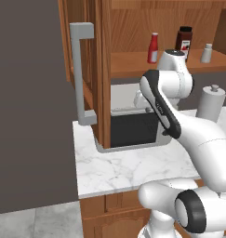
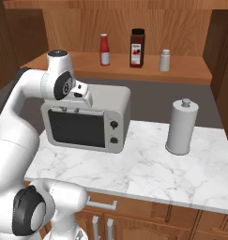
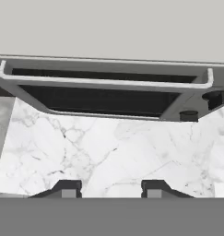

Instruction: Collect the paprika, ketchup, and shaker from the cabinet and place them next to the stove.

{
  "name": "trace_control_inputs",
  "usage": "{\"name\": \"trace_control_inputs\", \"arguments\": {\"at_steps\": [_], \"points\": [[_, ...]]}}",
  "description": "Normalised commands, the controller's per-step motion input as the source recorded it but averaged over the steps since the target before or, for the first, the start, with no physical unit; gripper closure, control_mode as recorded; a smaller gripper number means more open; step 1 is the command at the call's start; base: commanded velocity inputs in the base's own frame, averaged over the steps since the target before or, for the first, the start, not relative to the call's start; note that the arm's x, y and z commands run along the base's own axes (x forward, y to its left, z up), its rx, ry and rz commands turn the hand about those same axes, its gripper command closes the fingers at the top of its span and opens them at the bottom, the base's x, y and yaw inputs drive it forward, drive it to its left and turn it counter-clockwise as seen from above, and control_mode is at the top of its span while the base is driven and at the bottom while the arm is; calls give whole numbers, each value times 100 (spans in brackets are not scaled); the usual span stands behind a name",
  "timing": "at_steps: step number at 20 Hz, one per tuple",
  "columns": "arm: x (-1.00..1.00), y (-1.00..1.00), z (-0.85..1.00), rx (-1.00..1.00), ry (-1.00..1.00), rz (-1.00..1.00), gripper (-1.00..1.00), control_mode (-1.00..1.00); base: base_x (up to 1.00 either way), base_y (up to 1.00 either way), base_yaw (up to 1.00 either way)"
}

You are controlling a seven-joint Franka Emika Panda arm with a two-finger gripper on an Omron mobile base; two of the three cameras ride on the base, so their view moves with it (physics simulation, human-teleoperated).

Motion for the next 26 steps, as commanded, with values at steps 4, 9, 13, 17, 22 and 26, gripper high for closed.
{"name": "trace_control_inputs", "arguments": {"at_steps": [4, 9, 13, 17, 22, 26], "points": [[0, -7, -4, -4, 0, 1, -100, -100, 0, 0, 0], [-10, -30, -8, -5, -12, 2, -100, -100, 0, 0, 0], [-29, -33, 10, 0, -42, 0, -100, -100, 0, 0, 0], [-17, -15, 49, 0, -42, 0, -100, -100, 0, 0, 0], [-6, 0, 62, 1, -25, 0, -100, -100, 0, 0, 0], [3, 0, 71, 6, -8, 0, -100, -100, 0, 0, 0]]}}
